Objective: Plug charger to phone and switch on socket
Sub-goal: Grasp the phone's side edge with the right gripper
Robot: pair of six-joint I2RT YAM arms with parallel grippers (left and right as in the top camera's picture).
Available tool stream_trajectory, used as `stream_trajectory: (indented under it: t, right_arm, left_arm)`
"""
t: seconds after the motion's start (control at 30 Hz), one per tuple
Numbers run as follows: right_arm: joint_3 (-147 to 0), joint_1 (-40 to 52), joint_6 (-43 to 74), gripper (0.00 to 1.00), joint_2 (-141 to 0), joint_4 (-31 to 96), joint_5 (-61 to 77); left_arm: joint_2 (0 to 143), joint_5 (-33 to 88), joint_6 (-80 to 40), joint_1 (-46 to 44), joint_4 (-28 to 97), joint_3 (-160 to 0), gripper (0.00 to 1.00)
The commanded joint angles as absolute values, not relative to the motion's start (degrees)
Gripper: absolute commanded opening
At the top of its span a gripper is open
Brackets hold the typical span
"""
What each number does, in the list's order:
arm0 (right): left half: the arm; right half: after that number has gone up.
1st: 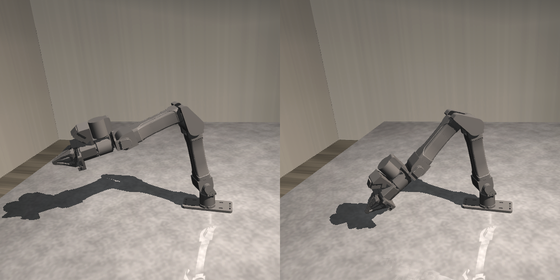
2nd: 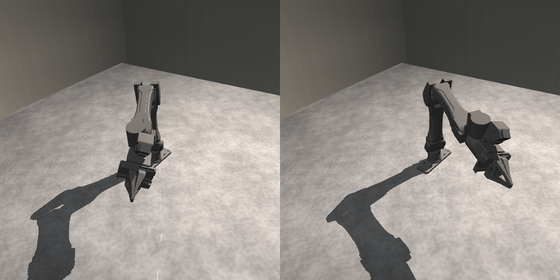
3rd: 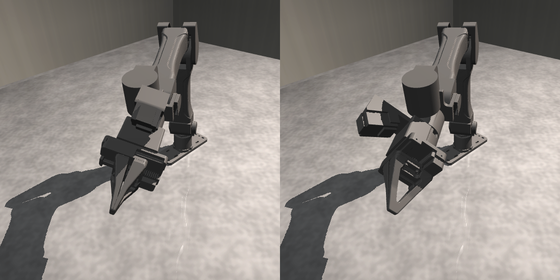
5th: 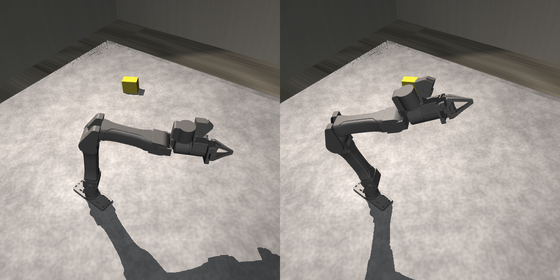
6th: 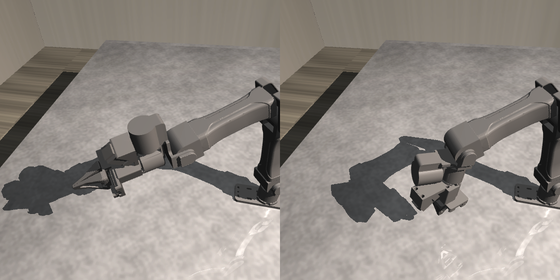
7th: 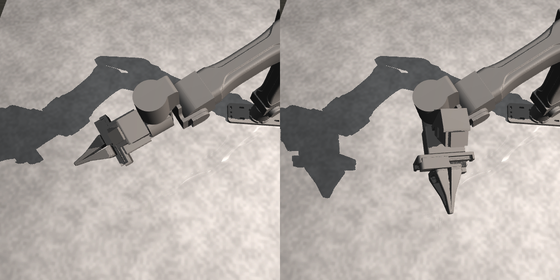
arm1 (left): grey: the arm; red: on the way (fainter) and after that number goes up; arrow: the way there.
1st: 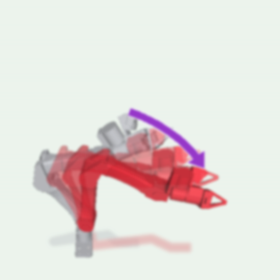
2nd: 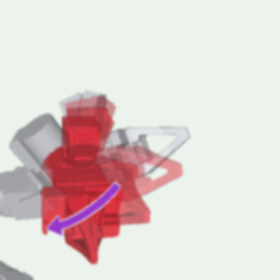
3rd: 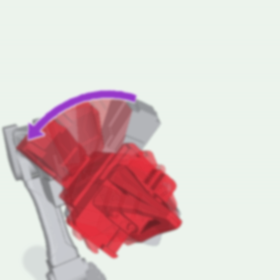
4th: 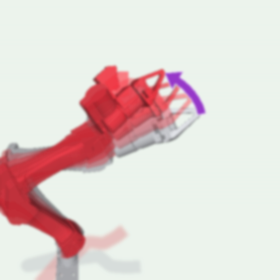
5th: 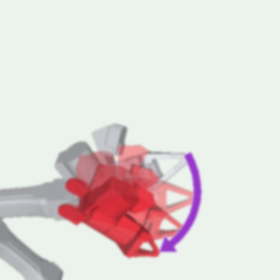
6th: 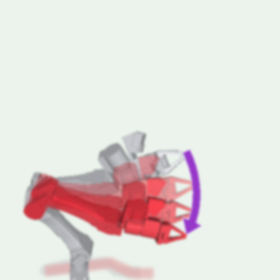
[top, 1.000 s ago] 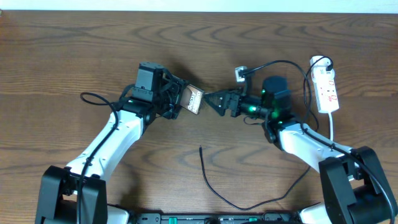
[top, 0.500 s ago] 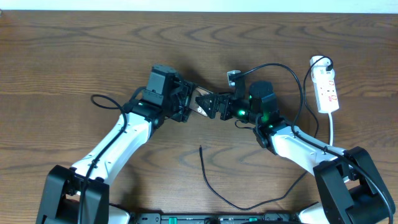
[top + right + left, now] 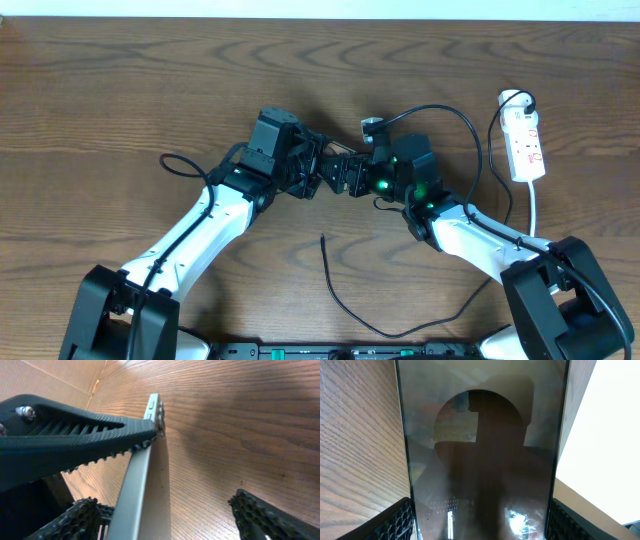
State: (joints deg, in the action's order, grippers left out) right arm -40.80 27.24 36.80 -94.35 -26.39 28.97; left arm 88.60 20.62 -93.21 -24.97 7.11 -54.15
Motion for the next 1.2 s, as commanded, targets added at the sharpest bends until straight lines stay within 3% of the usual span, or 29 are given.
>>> stream_trajectory:
  t: [0.0,0.7,1.17]
  right_arm:
    - [-41.6,27.6,36.1,0.81,-94.7,-26.3,27.7]
    - [-41.6,27.9,36.2,0.5,-94.7,-26.1,27.6]
    - [-41.6,27.9,36.1,0.44,-94.7,-25.9,27.6]
  left_arm:
    - [87.8,20.3,-93.6,-25.1,6.6,-55.5,0.07]
    - [87.8,20.3,-93.8,-25.4,6.5,-55.5,0.08]
    - [87.8,20.3,-93.8,-27.0,5.2,-55.5,0.07]
